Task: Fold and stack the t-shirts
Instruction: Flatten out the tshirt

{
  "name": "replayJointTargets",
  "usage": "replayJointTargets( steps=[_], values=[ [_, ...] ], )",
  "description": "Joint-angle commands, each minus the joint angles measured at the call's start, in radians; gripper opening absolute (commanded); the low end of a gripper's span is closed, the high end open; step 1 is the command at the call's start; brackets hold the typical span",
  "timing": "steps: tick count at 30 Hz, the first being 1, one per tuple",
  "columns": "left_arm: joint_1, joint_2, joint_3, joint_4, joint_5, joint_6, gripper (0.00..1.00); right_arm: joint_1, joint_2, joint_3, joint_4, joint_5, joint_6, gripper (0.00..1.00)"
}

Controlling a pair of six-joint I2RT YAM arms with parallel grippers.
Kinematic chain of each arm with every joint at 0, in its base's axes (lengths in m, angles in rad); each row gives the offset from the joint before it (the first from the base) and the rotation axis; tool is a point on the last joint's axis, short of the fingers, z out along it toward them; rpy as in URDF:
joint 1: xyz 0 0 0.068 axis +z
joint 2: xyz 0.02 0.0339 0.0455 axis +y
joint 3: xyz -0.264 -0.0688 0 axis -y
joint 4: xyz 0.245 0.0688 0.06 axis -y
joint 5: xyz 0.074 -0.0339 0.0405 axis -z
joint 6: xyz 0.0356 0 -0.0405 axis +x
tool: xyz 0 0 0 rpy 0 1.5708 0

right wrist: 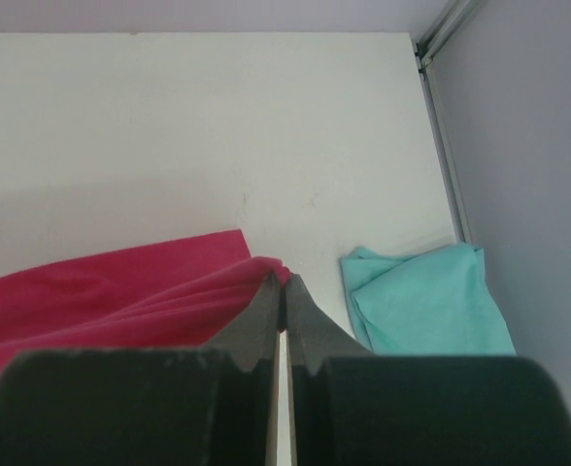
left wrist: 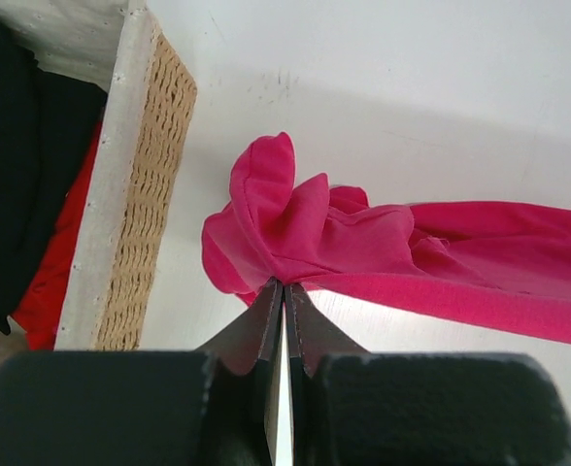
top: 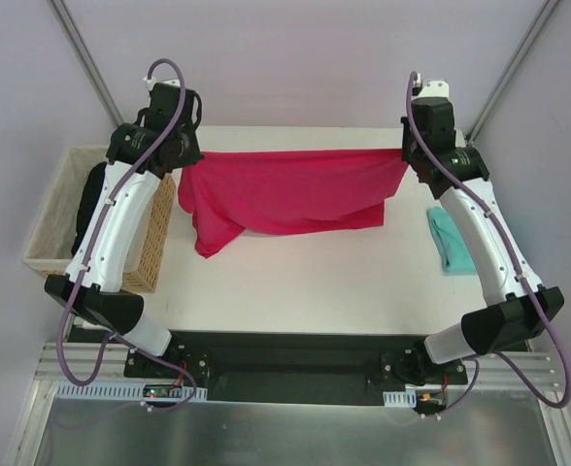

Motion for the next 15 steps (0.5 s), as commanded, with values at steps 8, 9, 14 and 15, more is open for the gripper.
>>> replayJointTargets(
  steps=[8, 9, 14, 15],
  values=[
    [0.014, 0.174, 0.363, 0.040, -0.029, 0.116, 0.00, -0.023, 0.172, 0.331, 0.150, -0.002, -0.117, 0.01],
    [0.014, 0.192, 0.390, 0.046, -0.028, 0.128, 0.00, -0.025, 0.181, 0.341, 0.167, -0.008, -0.120, 0.01],
    [0.024, 0.218, 0.401, 0.139, -0.043, 0.202, 0.00, -0.035, 0.242, 0.382, 0.302, -0.042, -0.141, 0.01],
    [0.029, 0.226, 0.403, 0.152, -0.043, 0.206, 0.00, -0.034, 0.252, 0.388, 0.319, -0.042, -0.147, 0.01]
  ],
)
